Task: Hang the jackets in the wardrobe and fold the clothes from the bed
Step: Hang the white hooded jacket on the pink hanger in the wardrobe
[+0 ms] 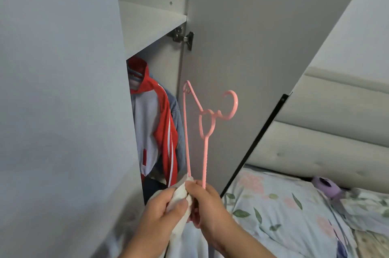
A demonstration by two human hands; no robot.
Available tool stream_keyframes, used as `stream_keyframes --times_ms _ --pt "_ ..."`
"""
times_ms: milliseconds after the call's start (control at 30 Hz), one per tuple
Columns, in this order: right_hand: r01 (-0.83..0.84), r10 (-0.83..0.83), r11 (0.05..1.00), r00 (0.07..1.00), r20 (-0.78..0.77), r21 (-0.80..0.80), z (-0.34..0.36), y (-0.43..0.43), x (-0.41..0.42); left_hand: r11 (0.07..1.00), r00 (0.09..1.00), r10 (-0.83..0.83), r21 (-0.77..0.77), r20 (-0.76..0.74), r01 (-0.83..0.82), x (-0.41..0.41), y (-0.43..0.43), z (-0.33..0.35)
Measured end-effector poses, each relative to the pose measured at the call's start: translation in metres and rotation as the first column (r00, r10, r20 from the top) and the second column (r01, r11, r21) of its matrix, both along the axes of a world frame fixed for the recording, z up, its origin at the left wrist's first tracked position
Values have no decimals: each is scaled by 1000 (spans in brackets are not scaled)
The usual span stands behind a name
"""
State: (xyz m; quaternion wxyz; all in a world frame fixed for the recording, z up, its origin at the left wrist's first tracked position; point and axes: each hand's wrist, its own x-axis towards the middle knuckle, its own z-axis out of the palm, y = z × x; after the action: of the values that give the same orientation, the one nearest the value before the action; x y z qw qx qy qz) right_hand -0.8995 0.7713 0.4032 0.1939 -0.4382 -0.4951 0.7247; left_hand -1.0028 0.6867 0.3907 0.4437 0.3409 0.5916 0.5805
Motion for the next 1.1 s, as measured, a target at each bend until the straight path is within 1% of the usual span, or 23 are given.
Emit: stream_keyframes --times_ms 67,100,233,300,367,433,533,600,700,767,867,967,1033,1100 --pt "76 -76 997 997 8 8 -2 -14 12 1000 995 -27 2 101 27 9 -6 0" --pt "108 -109 994 994 15 23 -2 -21 19 999 992 -46 -9 119 48 14 -9 1" --pt "199 -201 978 979 27 68 -6 -51 47 975 972 -205 -58 115 212 36 -18 -3" --pt "259 -265 962 962 63 86 -10 -60 66 954 956 -276 -91 98 285 50 -18 -8" --pt "278 -288 955 952 105 106 -10 -67 78 945 950 -295 -115 99 306 59 -21 -11" --pt "331 -342 938 932 124 99 -10 -74 93 932 932 -325 -113 157 344 74 -22 -15" --pt "423 -429 903 897 102 75 -11 -79 118 916 903 -353 -104 245 386 99 -18 -15" --pt "468 -470 883 881 57 43 -11 -80 135 906 876 -366 -92 315 412 116 -12 -12" --pt "534 -534 845 845 -8 10 -2 -80 155 890 845 -391 -82 364 448 134 -3 -1" --pt "582 -582 814 813 -14 -6 5 -78 165 880 819 -414 -57 398 472 143 4 6" --pt "645 -645 764 764 -27 -3 14 -76 177 845 769 -485 -2 416 535 156 10 16" --pt "680 -680 731 733 -25 57 21 -77 183 817 729 -536 45 425 575 165 11 23" --pt "683 -681 724 730 -56 96 27 -77 185 785 694 -590 92 412 612 168 14 28" --pt "672 -660 729 740 -127 129 32 -76 189 774 687 -611 114 393 623 171 16 32"
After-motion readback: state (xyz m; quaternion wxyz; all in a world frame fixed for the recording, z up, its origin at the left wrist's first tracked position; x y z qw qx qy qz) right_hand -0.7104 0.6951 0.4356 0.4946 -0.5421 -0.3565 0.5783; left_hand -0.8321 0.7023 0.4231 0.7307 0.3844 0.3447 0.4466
